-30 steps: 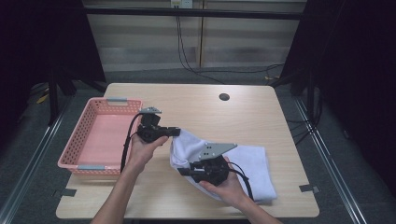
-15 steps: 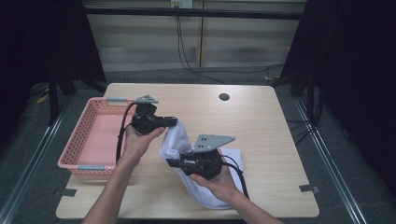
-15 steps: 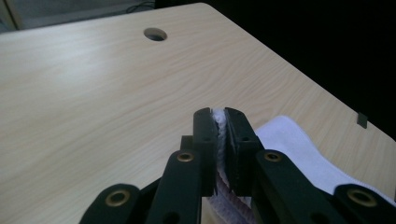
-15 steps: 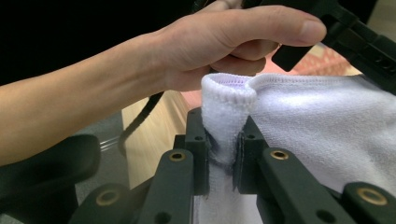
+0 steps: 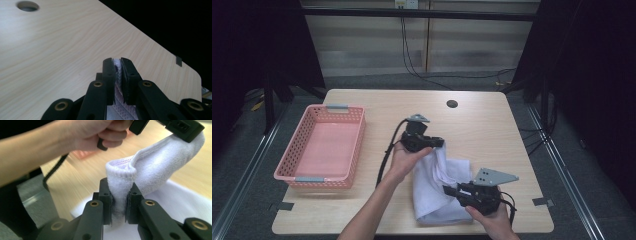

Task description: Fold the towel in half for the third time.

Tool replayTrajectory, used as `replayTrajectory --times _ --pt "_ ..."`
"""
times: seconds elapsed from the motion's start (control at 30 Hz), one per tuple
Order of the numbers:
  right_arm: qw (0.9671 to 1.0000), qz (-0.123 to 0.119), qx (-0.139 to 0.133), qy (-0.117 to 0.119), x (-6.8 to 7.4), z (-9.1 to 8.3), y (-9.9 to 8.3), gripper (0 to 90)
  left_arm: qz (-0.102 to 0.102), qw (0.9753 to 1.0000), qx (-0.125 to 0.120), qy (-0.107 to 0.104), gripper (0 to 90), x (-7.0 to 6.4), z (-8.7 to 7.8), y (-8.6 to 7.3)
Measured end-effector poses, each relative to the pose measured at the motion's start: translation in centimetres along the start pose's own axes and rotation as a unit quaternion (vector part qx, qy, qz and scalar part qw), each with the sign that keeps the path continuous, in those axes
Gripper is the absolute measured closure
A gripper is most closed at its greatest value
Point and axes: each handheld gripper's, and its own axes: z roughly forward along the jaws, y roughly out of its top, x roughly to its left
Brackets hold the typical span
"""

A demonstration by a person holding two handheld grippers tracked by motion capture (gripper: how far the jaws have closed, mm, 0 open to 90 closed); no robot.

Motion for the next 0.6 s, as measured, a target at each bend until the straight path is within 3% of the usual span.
replayTrajectory --times 0.17,0.23,0.27,0.3,0.43,0.47,0.53,0.6 --pt "0.9989 0.014 0.038 -0.022 -1.3 -1.3 -2.9 77.2 -0.008 0.9991 0.042 -0.004 82.4 -1.0 4.0 -0.8" --pt "0.9976 0.017 0.061 -0.027 -1.6 -1.5 -4.1 75.3 -0.008 0.9992 0.035 -0.019 76.0 -1.1 5.3 -1.4" --pt "0.9970 0.023 0.067 -0.030 -1.7 -1.6 -4.5 72.1 -0.008 0.9992 0.035 -0.019 70.1 -1.1 5.3 -1.4" --pt "0.9968 0.025 0.069 -0.031 -1.8 -1.8 -4.7 66.2 -0.007 0.9991 0.023 -0.034 64.4 -1.2 5.4 -1.5" --pt "0.9968 0.024 0.058 -0.049 -2.3 -3.5 -4.1 44.1 0.001 0.9993 -0.023 -0.028 51.7 -1.4 2.8 -1.0" --pt "0.9967 0.031 0.055 -0.051 -2.6 -3.9 -3.7 40.8 0.001 0.9993 -0.023 -0.028 49.9 -1.4 2.8 -1.0" --pt "0.9967 0.037 0.036 -0.063 -3.3 -4.5 -2.8 38.3 0.016 0.9991 -0.034 -0.020 47.4 -1.7 0.1 -1.3" --pt "0.9965 0.035 0.028 -0.071 -3.8 -4.5 -2.3 37.6 0.017 0.9993 -0.029 -0.017 51.2 -1.7 -0.7 -1.7"
